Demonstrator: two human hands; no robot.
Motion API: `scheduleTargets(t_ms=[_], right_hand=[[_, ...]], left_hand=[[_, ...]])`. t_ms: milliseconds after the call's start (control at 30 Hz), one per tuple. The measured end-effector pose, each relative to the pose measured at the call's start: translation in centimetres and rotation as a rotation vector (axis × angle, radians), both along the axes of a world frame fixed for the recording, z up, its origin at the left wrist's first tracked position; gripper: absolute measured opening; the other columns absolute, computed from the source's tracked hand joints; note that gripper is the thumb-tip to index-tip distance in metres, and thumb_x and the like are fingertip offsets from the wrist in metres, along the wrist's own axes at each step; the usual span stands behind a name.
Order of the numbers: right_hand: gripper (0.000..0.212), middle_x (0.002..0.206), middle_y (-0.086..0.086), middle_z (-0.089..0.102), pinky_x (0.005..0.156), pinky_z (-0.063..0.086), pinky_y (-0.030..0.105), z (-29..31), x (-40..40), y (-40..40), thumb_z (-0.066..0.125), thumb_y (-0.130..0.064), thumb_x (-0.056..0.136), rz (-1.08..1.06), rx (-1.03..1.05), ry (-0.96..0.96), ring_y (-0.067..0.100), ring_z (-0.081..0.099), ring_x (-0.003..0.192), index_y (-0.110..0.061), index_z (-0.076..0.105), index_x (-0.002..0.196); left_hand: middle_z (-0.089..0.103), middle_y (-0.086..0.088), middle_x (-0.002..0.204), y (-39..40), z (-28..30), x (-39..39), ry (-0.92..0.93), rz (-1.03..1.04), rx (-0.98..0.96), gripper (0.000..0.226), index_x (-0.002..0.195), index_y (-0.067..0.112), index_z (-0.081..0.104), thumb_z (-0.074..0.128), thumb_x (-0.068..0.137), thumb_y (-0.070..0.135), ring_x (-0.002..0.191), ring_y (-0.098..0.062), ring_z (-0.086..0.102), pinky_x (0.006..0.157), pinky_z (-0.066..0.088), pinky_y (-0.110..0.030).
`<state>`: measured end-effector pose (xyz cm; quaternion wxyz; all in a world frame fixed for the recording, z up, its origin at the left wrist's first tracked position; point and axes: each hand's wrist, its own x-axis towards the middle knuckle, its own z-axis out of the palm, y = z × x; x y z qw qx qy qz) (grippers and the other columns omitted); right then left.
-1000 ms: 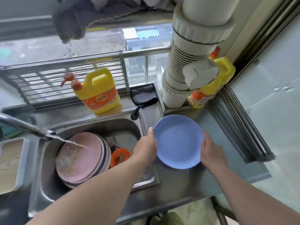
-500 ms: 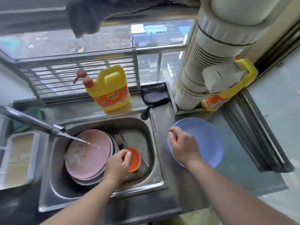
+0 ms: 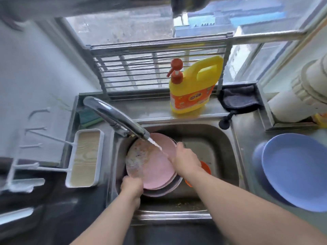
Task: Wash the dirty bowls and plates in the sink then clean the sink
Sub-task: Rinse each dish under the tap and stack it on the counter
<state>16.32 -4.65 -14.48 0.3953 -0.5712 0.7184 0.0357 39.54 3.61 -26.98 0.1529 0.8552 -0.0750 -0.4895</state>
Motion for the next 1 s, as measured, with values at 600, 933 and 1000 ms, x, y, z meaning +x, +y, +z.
scheduleTargets(t_ms=[600,933,1000], right_hand=[[0.025,0.097,0.002,0.065,0.066,0.056,0.036,12.6,-4.3,1.9,0.057,-0.027,0.083,-0.371,-0.002,-0.169,0.02,0.068,0.078,-0.025,0.048,0.107],[0.024,0.091,0.026,0.067,0.047,0.046,0.03,14.4,-8.6,4.0,0.051,-0.017,0.083,-0.626,0.107,-0.262,0.027,0.059,0.048,-0.013,0.048,0.107],[0.019,0.1,0.024,0.065,0.051,0.047,0.033,13.1,-8.4,5.0,0.047,-0.014,0.089,-0.645,0.138,-0.279,0.027,0.061,0.055,-0.016,0.047,0.109]], left_hand=[[0.076,-0.025,0.086,-2.1,18.6,-8.1,0.77,0.537,0.069,0.025,0.115,-0.005,0.067,0.049,0.102,0.009,0.063,-0.044,0.075,0.04,0.057,-0.04],[0.07,-0.016,0.073,-2.3,22.3,-7.8,0.787,0.168,0.102,0.034,0.106,-0.001,0.064,0.038,0.096,0.018,0.053,-0.027,0.067,0.038,0.056,-0.031],[0.065,-0.015,0.071,-2.9,23.1,-6.7,0.743,0.093,0.023,0.031,0.101,0.001,0.06,0.036,0.1,0.02,0.069,-0.03,0.063,0.045,0.058,-0.036]])
